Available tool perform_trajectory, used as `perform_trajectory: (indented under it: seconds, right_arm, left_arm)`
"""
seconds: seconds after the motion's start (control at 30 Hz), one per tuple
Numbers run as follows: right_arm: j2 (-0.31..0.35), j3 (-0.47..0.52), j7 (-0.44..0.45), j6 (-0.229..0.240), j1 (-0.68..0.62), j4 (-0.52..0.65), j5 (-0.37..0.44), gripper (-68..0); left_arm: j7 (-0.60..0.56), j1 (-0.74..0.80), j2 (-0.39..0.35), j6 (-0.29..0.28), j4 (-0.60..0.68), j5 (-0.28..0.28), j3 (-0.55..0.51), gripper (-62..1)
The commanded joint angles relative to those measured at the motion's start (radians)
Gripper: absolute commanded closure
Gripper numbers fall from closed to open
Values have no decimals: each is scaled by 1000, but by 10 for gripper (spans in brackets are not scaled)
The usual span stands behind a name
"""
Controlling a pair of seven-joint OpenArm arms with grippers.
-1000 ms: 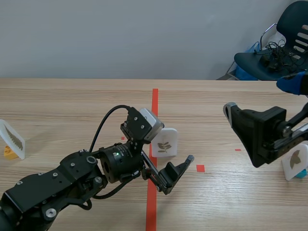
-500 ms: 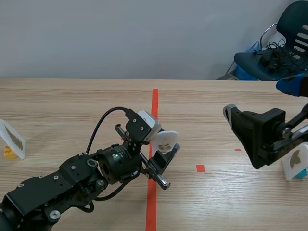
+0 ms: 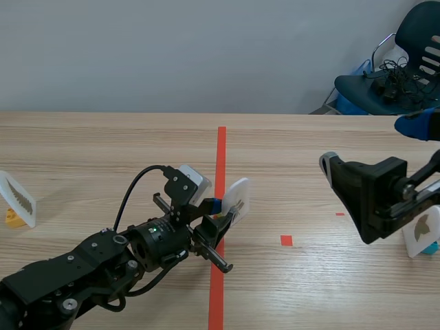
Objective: Do the leaf sorting experiment
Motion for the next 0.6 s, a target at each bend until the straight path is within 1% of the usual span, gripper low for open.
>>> perform_trajectory:
  seconds: [0.0,0.07,0.1,0.2,0.27,0.3,0.33,0.4,0.47,0.53,0.57]
  right_arm:
    - [-2,13,8,-7,14,-2,11,-679]
    - [-2,13,8,-7,14,-2,11,-679]
    - [-2,13,8,-7,14,-2,11,-679]
    - [-2,13,8,-7,14,-2,11,-679]
    - [-2,13,5,-7,14,-2,11,-679]
    - [-2,13,4,-7,14,-2,11,-679]
    - [-2,13,4,-7,14,-2,11,-679]
    - [-2,13,2,-7,14,-2,11,-679]
    - [-2,13,2,-7,14,-2,11,-679]
    - [-2,13,2,-7,14,-2,11,-679]
    - [-2,13,2,-7,14,-2,11,-679]
  left_arm:
    - [-15,-14,8,0,29,-43,-6,-134]
    - [-15,-14,8,0,29,-80,-6,-94]
    - [-15,-14,7,0,29,-90,-6,-86]
    - [-14,-14,7,0,33,-94,-6,-85]
    - [-14,-14,7,0,42,-113,-6,-85]
    - [-12,-13,5,-5,51,-117,-6,-85]
    - [2,-10,0,-24,65,-117,-10,-85]
    - [52,4,-14,-71,118,-126,-23,-85]
    - [96,35,-39,-113,204,-160,-50,-85]
    - [137,82,-69,-120,314,-192,-93,-85]
    - [158,109,-84,-120,370,-192,-123,-85]
